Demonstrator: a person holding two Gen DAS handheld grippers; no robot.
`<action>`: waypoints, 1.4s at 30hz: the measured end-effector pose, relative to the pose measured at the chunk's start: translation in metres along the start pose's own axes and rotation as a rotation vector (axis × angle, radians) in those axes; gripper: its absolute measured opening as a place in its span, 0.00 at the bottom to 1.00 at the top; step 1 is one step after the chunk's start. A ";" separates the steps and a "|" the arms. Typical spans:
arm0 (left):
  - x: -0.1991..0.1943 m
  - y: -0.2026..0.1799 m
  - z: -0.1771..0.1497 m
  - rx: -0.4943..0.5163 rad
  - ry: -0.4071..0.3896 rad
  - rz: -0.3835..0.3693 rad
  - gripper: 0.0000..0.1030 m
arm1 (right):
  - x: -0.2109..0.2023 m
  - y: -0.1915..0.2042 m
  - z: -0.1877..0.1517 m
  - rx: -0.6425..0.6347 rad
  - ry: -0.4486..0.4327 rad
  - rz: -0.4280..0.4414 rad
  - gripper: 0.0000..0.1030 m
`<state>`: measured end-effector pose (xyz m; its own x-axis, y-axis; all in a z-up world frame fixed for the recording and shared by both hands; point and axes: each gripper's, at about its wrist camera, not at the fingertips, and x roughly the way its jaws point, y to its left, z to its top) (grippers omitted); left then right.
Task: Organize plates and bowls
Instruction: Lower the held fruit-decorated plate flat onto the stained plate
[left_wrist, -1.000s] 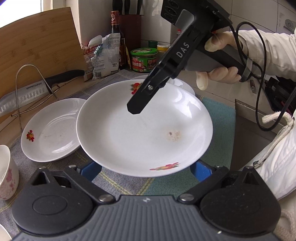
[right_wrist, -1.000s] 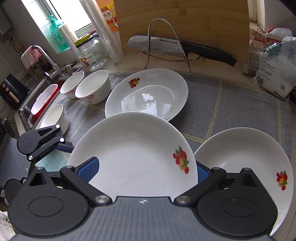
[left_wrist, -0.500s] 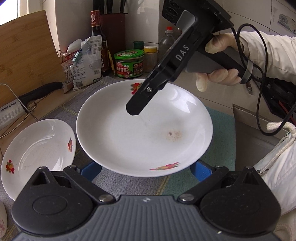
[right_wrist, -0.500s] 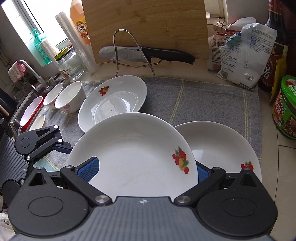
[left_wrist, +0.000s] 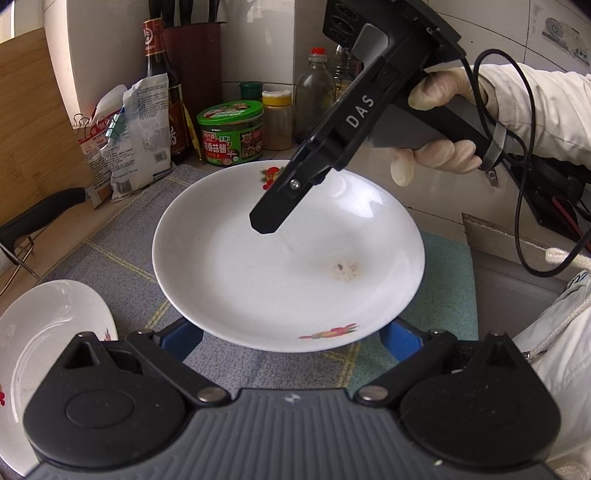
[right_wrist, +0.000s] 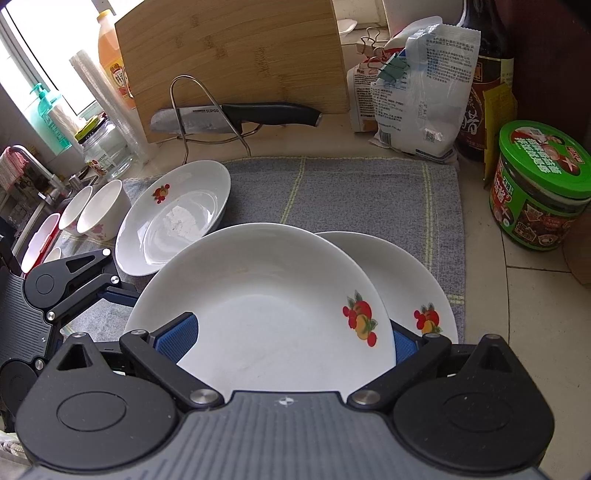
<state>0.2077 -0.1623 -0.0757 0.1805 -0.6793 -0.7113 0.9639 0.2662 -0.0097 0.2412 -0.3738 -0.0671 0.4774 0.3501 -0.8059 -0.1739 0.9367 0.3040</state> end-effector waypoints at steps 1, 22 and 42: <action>0.002 0.000 0.001 -0.001 0.002 -0.004 0.98 | 0.000 -0.002 0.000 0.005 0.000 -0.002 1.00; 0.022 0.010 0.008 -0.025 0.019 -0.032 0.98 | 0.012 -0.022 0.002 0.045 0.017 -0.028 1.00; 0.024 0.012 0.009 -0.007 0.016 -0.028 0.97 | 0.004 -0.027 -0.007 0.043 0.042 -0.070 1.00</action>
<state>0.2252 -0.1822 -0.0867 0.1502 -0.6756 -0.7218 0.9671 0.2521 -0.0347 0.2416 -0.3977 -0.0822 0.4500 0.2847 -0.8464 -0.1043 0.9581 0.2668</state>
